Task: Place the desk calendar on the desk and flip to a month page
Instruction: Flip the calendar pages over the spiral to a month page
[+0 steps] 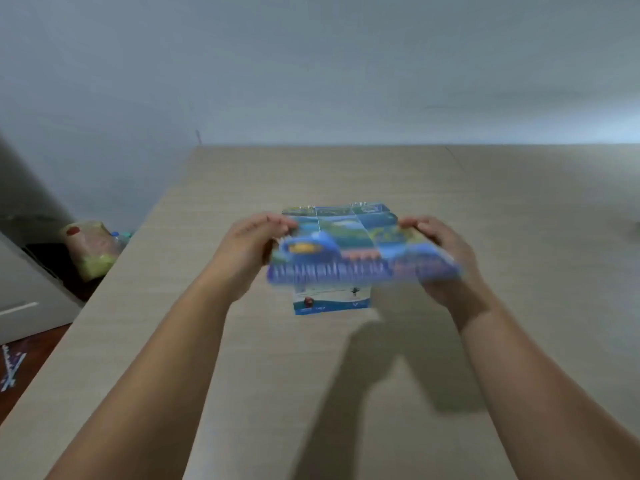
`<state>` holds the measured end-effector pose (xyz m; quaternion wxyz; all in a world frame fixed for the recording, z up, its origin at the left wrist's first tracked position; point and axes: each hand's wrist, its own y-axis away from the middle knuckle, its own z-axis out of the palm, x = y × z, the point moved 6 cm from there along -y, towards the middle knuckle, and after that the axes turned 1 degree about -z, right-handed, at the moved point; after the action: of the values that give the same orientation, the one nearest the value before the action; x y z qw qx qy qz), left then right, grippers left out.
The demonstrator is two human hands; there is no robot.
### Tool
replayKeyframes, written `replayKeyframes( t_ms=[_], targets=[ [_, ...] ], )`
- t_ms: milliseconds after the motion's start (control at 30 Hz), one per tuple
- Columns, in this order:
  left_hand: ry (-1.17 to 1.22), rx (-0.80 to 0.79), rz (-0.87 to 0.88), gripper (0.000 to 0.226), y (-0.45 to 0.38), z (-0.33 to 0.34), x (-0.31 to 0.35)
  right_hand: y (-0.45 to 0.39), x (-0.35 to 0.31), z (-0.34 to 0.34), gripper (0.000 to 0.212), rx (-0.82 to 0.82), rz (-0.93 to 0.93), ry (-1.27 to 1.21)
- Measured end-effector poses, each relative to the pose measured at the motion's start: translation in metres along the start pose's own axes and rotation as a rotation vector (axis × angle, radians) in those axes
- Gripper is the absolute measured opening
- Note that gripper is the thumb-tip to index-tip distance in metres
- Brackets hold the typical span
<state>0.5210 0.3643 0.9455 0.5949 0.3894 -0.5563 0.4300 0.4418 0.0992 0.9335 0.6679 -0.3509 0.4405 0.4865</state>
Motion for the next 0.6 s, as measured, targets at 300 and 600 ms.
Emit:
replayKeyframes(
  t_ms=[300,600],
  targets=[
    [-0.146,0.287,-0.047,0.034,-0.059,-0.013,0.000,-0.082,-0.071,0.050,0.010,0.039,-0.065,0.152],
    [-0.134,0.118,-0.261,0.046,-0.091,0.007,-0.084,-0.138,-0.081,0.033,0.009,0.237,-0.094,0.249]
  ],
)
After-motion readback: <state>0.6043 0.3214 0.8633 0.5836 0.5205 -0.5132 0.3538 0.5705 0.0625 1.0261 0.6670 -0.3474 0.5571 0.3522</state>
